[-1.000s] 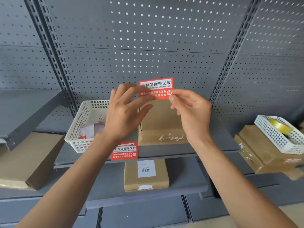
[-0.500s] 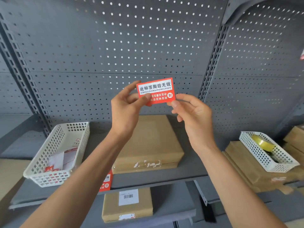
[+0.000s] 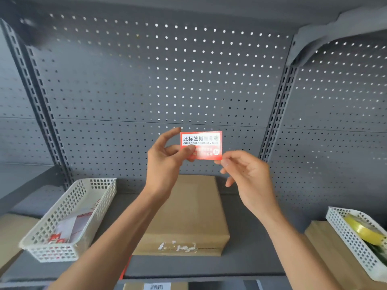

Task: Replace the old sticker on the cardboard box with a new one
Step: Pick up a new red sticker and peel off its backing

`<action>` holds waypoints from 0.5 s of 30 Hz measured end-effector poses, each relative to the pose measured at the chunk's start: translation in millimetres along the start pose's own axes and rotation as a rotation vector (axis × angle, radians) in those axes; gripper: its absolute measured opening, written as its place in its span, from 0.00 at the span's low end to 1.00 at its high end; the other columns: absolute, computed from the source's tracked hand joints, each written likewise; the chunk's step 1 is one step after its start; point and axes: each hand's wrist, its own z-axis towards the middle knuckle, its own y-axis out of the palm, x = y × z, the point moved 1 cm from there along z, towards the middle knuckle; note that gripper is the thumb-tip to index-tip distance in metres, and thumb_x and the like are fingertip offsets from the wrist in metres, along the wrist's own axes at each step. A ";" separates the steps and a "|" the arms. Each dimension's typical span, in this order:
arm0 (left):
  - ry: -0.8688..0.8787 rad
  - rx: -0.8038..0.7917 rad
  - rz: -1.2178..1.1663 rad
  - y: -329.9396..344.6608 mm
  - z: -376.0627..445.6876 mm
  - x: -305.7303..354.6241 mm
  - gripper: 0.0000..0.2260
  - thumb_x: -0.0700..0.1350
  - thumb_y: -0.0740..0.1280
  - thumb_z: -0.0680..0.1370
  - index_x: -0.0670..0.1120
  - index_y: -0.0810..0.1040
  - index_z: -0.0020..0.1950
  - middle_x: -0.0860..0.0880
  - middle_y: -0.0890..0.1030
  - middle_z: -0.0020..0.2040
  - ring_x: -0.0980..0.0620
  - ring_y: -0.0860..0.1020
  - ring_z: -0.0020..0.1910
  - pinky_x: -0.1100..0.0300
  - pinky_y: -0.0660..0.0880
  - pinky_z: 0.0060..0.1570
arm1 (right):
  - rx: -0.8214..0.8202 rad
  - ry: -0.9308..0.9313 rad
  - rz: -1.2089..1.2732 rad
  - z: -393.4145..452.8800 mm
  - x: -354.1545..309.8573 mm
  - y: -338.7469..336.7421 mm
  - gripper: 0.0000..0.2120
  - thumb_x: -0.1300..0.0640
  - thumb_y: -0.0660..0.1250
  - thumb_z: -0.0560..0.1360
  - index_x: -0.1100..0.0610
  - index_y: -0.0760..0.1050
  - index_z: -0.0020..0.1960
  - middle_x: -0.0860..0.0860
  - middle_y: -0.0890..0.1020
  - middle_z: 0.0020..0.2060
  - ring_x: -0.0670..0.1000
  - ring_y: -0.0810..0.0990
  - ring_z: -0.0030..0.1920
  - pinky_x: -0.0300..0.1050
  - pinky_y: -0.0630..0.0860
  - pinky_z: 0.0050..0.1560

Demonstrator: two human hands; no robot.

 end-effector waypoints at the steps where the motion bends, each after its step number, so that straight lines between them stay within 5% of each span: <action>1: -0.010 -0.002 0.006 0.4 0.3 -0.8 0.22 0.38 0.74 0.77 0.48 0.75 0.70 0.47 0.87 0.37 0.51 0.82 0.38 0.58 0.72 0.43 | -0.016 0.003 0.010 -0.2 0.6 -0.2 0.07 0.64 0.67 0.81 0.55 0.81 0.48 0.49 0.87 0.43 0.48 0.80 0.40 0.44 0.77 0.31; 15: -0.105 -0.049 0.035 -0.3 7.4 5.9 0.22 0.39 0.73 0.77 0.52 0.73 0.68 0.47 0.87 0.40 0.48 0.82 0.39 0.52 0.73 0.47 | -0.099 -0.032 0.021 5.2 -3.5 6.4 0.08 0.65 0.64 0.82 0.57 0.80 0.48 0.52 0.86 0.45 0.49 0.81 0.42 0.47 0.79 0.34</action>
